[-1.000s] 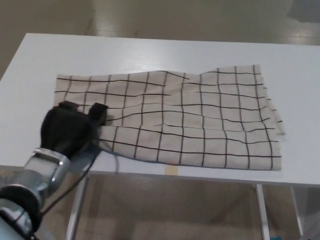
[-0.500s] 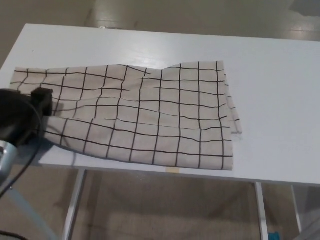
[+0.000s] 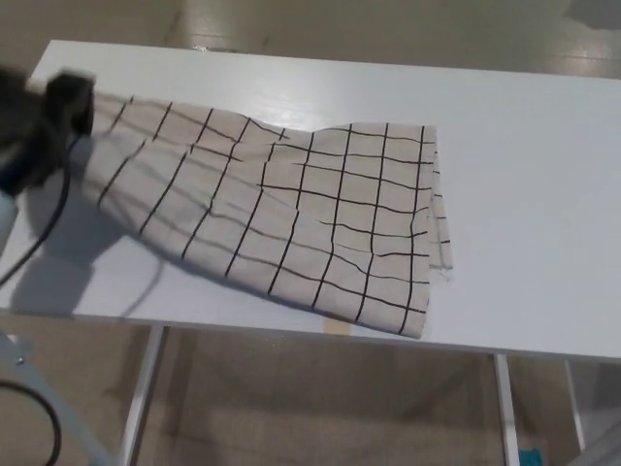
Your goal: Use the left hand to fold a white towel with checkered patterns in half.
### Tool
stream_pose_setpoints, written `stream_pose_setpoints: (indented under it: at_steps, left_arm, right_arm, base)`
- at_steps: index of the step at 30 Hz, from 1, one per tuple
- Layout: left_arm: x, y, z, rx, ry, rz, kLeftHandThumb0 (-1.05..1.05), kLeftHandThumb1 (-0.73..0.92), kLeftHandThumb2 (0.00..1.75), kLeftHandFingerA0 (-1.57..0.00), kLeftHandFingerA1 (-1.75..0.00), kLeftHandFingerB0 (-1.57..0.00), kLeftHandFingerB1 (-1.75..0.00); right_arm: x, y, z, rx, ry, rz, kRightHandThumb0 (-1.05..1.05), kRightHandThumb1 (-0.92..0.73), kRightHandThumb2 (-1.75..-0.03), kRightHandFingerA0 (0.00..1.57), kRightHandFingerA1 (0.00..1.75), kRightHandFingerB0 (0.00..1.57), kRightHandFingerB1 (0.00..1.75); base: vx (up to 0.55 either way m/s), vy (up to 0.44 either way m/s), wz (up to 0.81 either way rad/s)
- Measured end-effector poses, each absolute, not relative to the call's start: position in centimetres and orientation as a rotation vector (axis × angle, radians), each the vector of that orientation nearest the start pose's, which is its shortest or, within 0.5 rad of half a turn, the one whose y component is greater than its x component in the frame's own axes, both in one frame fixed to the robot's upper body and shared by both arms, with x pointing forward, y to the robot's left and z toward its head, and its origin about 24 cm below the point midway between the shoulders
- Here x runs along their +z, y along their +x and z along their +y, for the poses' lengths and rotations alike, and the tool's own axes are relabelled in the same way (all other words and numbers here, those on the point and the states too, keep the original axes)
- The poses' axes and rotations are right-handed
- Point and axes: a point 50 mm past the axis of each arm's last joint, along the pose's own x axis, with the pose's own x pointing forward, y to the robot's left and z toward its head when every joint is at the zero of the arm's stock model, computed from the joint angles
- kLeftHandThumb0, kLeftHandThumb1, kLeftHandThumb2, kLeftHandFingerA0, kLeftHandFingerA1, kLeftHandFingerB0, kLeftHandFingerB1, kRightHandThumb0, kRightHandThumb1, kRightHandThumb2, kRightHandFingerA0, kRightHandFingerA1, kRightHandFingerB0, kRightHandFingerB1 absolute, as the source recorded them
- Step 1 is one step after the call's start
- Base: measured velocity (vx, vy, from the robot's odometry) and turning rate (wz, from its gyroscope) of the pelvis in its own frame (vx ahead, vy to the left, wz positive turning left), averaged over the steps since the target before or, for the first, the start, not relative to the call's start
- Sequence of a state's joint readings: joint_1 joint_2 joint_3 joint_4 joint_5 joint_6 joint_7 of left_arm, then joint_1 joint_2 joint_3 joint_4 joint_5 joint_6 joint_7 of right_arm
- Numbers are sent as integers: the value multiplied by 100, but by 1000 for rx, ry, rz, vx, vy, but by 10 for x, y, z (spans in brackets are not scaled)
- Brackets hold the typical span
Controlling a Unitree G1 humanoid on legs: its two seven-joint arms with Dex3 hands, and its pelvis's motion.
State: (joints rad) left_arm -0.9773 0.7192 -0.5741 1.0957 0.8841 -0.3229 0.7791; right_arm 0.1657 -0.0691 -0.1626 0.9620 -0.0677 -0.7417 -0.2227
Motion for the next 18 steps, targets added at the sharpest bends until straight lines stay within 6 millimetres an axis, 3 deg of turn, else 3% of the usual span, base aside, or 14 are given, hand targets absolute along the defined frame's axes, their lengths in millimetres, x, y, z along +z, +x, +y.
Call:
stream_pose_setpoints:
  at_steps: [2,3,4,7,8,14,15,16,17,18]
  left_arm:
    - [182,380,248,266,1710,-685,-22,58,55,-79,-175,-65,-166]
    - [188,380,244,270,1707,-719,-25,42,76,-120,-145,-95,-128]
    - [191,380,241,266,1703,-744,-20,42,79,-123,-142,-97,-124]
    - [202,380,219,227,1677,-872,-20,42,79,-123,-142,-97,-124]
    - [204,380,215,220,1673,-899,-12,59,59,-93,-172,-78,-155]
    - [209,377,187,149,1647,-1034,-13,60,57,-88,-175,-70,-166]
    - [209,374,167,95,1639,-1115,-13,60,57,-88,-175,-70,-166]
    - [208,372,160,72,1637,-1144,-17,58,56,-84,-175,-68,-169]
    - [208,370,153,49,1637,-1176,-18,54,54,-85,-175,-90,-130]
    - [207,369,146,26,1636,-1204,-18,54,54,-85,-175,-90,-130]
  right_arm:
    - [-108,122,-213,-377,-143,369,-51,-81,-65,24,32,23,29]
    - [-108,122,-213,-377,-143,369,-50,-83,-66,25,33,25,29]
    - [-108,121,-213,-378,-143,371,-51,-82,-67,25,34,24,30]
    - [-109,119,-213,-378,-144,377,-51,-82,-67,25,34,24,30]
    - [-109,119,-213,-377,-144,377,-51,-81,-64,25,34,28,31]
    - [-109,119,-214,-377,-144,378,-50,-80,-64,26,34,32,32]
    - [-109,120,-214,-377,-144,375,-50,-80,-64,26,34,32,32]
    - [-108,120,-214,-377,-144,375,-51,-79,-64,26,34,33,32]
    - [-108,120,-214,-377,-144,375,-51,-79,-64,26,34,34,33]
    - [-108,120,-214,-378,-144,375,-51,-79,-64,26,34,34,33]
  base:
    - [0,0,0]
    - [0,0,0]
    - [0,0,0]
    - [0,0,0]
    - [0,0,0]
    - [0,0,0]
    - [0,0,0]
    - [0,0,0]
    - [0,0,0]
    - [0,0,0]
